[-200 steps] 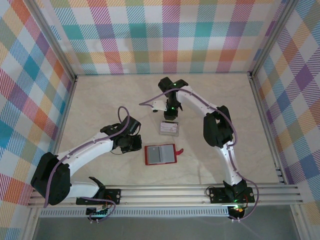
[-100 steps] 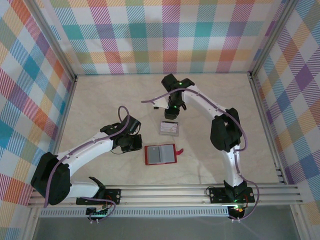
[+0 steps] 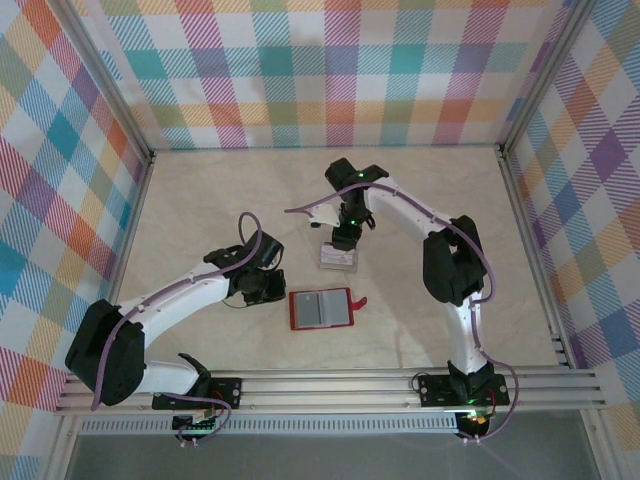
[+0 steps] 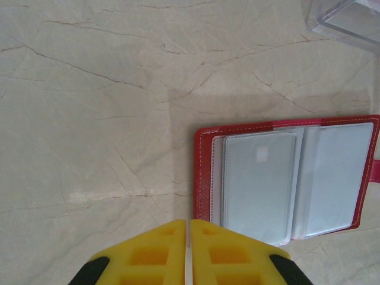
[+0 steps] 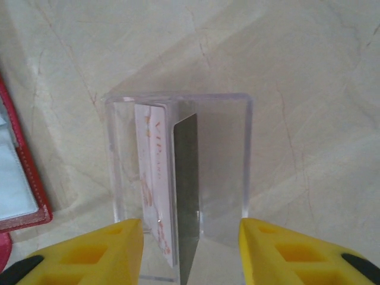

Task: Take the credit cards out of the card holder

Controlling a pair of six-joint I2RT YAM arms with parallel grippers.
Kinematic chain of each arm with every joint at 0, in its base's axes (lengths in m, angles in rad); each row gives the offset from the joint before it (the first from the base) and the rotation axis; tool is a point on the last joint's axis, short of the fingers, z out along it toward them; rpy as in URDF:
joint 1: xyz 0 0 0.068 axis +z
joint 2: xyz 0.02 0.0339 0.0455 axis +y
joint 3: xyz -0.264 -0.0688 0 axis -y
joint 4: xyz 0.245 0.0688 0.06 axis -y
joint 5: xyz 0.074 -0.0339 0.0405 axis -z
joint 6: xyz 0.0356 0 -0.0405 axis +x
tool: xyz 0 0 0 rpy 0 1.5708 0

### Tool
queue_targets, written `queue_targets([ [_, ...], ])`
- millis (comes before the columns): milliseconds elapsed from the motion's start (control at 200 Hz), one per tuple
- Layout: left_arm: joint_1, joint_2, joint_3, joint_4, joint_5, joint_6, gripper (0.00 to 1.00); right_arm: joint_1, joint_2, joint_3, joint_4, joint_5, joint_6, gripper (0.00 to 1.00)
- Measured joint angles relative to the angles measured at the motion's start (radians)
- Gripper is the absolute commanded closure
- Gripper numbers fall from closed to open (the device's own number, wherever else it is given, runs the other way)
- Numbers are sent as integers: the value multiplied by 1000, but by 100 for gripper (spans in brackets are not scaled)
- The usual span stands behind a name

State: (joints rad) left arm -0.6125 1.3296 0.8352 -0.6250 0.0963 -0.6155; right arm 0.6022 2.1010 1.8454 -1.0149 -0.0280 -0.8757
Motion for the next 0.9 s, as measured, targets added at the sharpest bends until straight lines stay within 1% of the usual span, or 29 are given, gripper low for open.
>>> queue_targets([
  [380, 0, 21, 0, 0, 1, 0, 89, -2, 40, 0, 50, 44, 0, 55],
  [900, 0, 30, 14, 0, 8, 0, 89, -11, 40, 0, 129, 96, 4, 57],
])
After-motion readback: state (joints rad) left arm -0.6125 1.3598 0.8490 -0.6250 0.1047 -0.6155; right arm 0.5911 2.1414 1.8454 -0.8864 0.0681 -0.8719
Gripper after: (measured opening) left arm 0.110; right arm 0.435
